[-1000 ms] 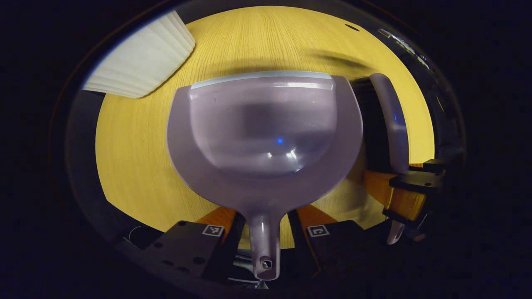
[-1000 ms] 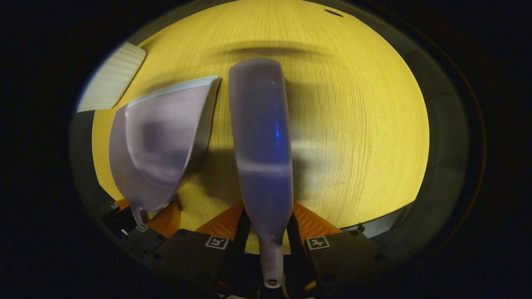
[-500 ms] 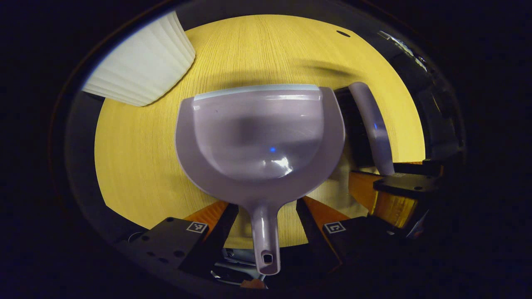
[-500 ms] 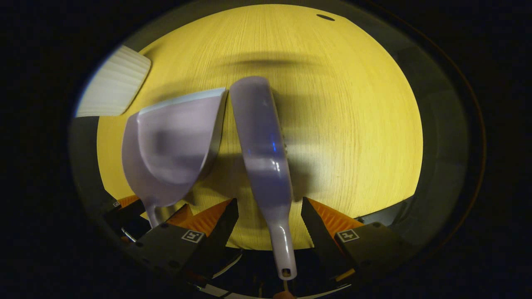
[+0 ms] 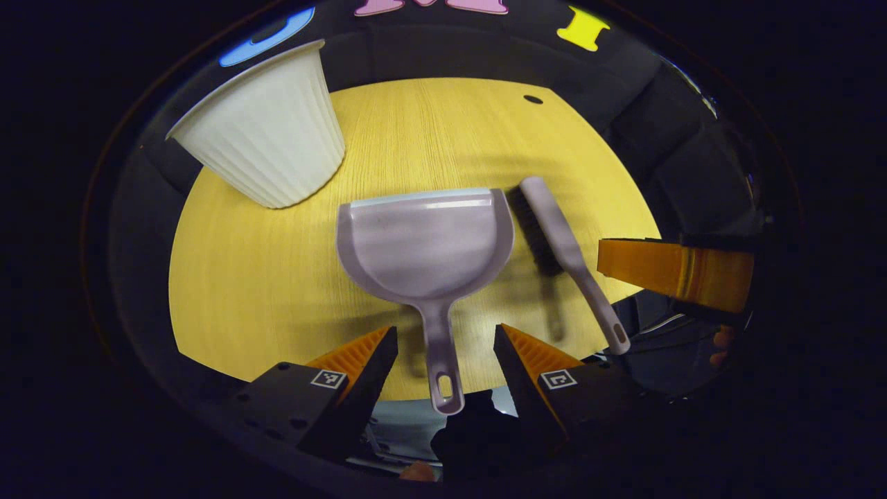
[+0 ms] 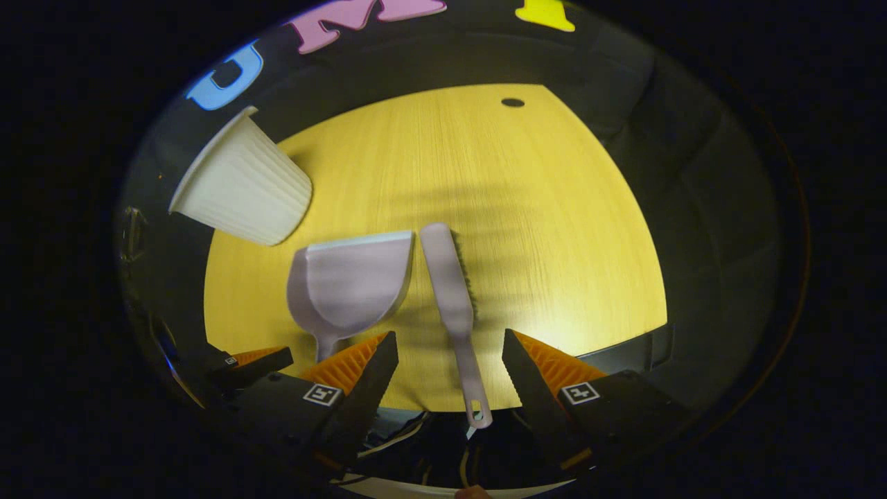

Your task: Pick up the small broom and dustpan from the desktop, sweep the trash into the dustpan with the broom, and then empty the trash into the garbage bin.

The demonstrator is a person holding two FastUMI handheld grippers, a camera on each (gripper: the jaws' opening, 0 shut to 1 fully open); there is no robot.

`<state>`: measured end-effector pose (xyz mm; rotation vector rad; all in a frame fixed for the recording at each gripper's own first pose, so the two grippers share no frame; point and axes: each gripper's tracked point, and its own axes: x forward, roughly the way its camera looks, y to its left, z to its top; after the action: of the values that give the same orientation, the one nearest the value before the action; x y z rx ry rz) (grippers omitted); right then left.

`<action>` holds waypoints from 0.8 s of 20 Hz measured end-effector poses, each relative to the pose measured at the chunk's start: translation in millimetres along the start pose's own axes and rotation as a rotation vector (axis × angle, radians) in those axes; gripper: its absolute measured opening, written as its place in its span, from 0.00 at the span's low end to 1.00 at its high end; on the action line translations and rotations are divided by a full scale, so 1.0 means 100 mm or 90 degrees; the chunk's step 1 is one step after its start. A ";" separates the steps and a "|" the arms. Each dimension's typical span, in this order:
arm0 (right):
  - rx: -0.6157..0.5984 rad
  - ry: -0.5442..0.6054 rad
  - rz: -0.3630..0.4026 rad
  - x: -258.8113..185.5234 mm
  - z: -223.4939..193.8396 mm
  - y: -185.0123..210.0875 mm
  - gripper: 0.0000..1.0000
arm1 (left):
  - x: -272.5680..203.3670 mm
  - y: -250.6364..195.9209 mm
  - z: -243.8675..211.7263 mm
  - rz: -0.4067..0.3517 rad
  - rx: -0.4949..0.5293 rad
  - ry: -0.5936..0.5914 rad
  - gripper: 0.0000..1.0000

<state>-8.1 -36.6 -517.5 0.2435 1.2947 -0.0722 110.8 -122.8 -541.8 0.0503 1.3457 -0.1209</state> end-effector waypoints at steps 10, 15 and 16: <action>-0.064 -0.577 -0.045 -2.27 0.86 -0.21 0.98 | -1.66 0.02 0.47 0.051 0.049 -0.518 0.83; -0.089 -0.826 -0.060 -3.56 1.24 -0.20 0.97 | -2.22 -0.11 0.40 0.033 -0.046 -0.744 0.83; -0.088 -0.872 -0.051 -3.80 1.33 -0.20 0.97 | -2.32 -0.08 0.42 0.042 -0.059 -0.808 0.83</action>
<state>9.0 -116.1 -123.0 -0.0129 -0.0585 -0.1772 100.2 -122.1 -305.8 -0.0580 0.0807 -0.0165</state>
